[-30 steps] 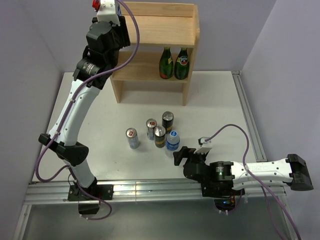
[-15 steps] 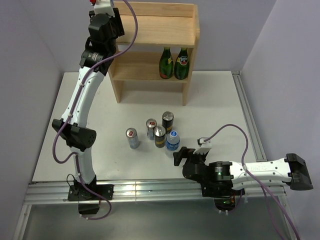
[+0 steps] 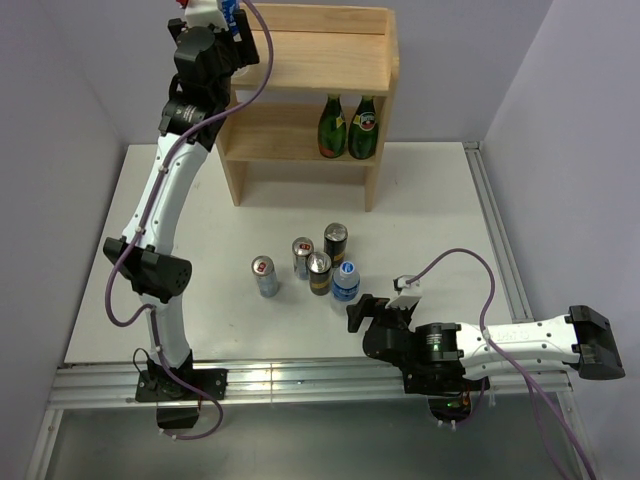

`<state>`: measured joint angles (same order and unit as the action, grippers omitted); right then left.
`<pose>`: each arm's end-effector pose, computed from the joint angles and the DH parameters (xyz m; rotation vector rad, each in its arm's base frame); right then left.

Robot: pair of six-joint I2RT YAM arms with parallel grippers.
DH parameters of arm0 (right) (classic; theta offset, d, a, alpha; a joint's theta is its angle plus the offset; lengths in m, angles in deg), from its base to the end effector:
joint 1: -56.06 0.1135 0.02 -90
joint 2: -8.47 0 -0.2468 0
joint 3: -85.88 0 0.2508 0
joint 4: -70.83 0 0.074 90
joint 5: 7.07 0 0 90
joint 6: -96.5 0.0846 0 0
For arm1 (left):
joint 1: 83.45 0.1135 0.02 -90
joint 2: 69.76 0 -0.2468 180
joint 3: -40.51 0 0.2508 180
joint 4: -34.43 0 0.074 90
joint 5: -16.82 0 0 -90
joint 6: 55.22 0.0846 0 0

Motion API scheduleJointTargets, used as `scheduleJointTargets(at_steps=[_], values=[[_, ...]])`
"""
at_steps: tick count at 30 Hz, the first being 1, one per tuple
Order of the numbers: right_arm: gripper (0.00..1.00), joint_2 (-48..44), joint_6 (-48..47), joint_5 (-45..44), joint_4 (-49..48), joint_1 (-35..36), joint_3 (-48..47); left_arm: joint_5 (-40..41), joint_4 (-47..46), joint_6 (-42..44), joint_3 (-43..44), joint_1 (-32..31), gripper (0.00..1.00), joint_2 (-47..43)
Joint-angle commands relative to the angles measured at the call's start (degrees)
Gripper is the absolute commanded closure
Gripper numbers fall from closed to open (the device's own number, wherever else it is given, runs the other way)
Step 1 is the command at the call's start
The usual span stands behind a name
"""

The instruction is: Place and organize the beverage onto the shelf

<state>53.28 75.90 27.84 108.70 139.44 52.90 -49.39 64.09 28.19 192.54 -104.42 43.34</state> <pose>0.0885 0.1604 0.1427 0.1378 2.0505 0.4721 0.4430 -0.1332 0.5225 -0.1668 1.4139 -0.1045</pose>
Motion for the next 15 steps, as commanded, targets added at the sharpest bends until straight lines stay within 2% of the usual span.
scheduleJointTargets(at_steps=[1, 15], values=[[0.00, 0.0, 1.5, -3.2, 0.7, 0.3, -1.3, 0.4, -3.2, 0.5, 0.1, 1.1, 0.09, -1.0], [0.00, -0.1, 1.2, -3.2, -0.1, 0.3, -1.0, 1.1, -3.2, 0.9, -1.1, 1.2, 0.09, -0.6]])
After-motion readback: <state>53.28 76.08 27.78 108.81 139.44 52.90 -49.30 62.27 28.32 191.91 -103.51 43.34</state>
